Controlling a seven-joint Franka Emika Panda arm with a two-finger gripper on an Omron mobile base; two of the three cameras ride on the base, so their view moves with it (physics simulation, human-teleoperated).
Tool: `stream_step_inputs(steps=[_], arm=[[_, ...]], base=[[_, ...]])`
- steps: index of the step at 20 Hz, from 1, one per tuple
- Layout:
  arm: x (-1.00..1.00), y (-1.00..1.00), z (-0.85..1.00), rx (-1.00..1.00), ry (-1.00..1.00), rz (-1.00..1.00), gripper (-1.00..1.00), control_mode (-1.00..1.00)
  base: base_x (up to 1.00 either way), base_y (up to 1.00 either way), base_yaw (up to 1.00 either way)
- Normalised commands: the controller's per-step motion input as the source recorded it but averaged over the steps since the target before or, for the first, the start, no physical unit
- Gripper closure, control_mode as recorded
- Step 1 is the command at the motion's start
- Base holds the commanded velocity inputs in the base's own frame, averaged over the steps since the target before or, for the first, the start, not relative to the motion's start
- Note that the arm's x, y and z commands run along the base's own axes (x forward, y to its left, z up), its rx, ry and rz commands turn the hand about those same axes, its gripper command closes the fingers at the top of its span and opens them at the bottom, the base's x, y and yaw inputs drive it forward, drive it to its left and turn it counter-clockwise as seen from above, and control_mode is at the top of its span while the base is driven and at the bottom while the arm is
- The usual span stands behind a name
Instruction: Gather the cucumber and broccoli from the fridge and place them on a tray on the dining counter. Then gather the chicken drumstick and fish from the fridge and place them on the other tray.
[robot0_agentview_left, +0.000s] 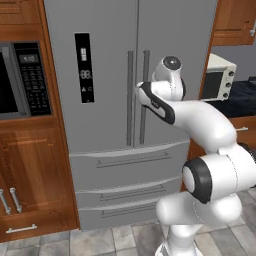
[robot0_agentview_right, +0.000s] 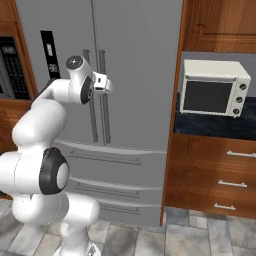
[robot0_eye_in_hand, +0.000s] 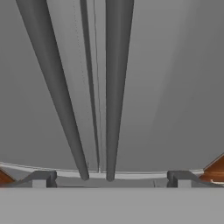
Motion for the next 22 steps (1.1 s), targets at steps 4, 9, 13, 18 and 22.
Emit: stream_step_inputs(steps=[4,9,13,18,22], arm=[[0.22,-0.03,-0.04,-0.03,-0.01,-0.01,-1.00,-1.00],[0.26,-0.02,-0.01,-0.02,-0.01,-0.01,-1.00,-1.00],[0.31,-0.02,-0.03,-0.01,-0.01,0.00,-1.00,-1.00],[0.32,-0.01,-0.08,0.00,-0.03,0.00,-1.00,-1.00],[0.37,-0.01,-0.18,0.00,-0.03,0.00,-1.00,-1.00]], base=[[0.00,0.00,0.00],[0.00,0.00,0.00],[0.00,0.00,0.00],[0.00,0.00,0.00],[0.00,0.00,0.00]])
